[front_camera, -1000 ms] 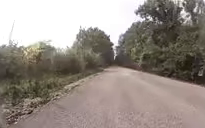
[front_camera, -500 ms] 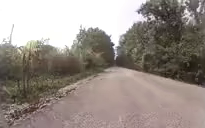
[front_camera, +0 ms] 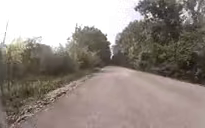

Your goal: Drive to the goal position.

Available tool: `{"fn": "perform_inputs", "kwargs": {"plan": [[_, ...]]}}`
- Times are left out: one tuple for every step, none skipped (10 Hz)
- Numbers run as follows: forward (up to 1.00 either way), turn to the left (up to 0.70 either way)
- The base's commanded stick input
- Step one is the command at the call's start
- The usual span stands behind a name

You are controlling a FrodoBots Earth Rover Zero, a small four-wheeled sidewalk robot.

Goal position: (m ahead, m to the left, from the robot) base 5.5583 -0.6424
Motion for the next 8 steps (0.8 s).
{"fn": "perform_inputs", "kwargs": {"plan": [[0.7,-0.08],[0.7,-0.28],[0.7,-0.23],[0.7,-0.06],[0.7,0.0],[0.7,0.0],[0.7,0.0],[0.7,0.0]]}}
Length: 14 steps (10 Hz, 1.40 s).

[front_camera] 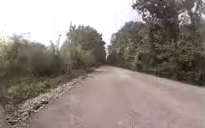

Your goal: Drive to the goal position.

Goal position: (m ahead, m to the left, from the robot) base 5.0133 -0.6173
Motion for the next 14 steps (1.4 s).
{"fn": "perform_inputs", "kwargs": {"plan": [[0.7,0.0],[0.7,0.0],[0.7,0.0],[0.7,0.0],[0.7,0.0],[0.7,0.0],[0.7,0.0],[0.7,0.02],[0.7,0.22],[0.7,0.34],[0.7,0.34],[0.7,0.12],[0.7,0.0],[0.7,0.0]]}}
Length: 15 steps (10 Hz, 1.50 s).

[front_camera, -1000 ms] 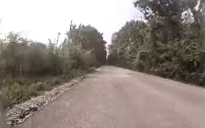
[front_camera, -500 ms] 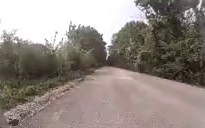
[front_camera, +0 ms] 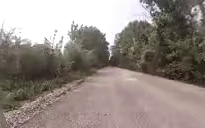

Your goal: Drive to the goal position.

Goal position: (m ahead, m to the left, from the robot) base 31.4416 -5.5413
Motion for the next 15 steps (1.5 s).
{"fn": "perform_inputs", "kwargs": {"plan": [[0.7,0.0],[0.7,0.0],[0.7,0.0],[0.7,0.0],[0.7,0.0],[0.7,0.0],[0.7,0.0],[0.7,0.0],[0.7,0.0],[0.7,0.0],[0.7,0.0],[0.7,0.0],[0.7,0.0],[0.7,-0.24],[0.7,-0.19]]}}
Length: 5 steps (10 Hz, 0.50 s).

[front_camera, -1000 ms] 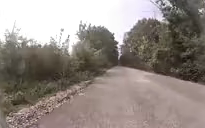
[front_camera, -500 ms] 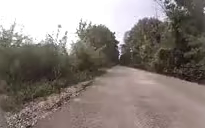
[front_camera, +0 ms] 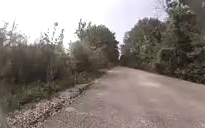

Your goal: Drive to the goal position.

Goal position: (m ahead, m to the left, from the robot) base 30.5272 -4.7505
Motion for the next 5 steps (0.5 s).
{"fn": "perform_inputs", "kwargs": {"plan": [[0.7,0.0],[0.7,0.0],[0.7,0.0],[0.7,0.0],[0.7,0.0]]}}
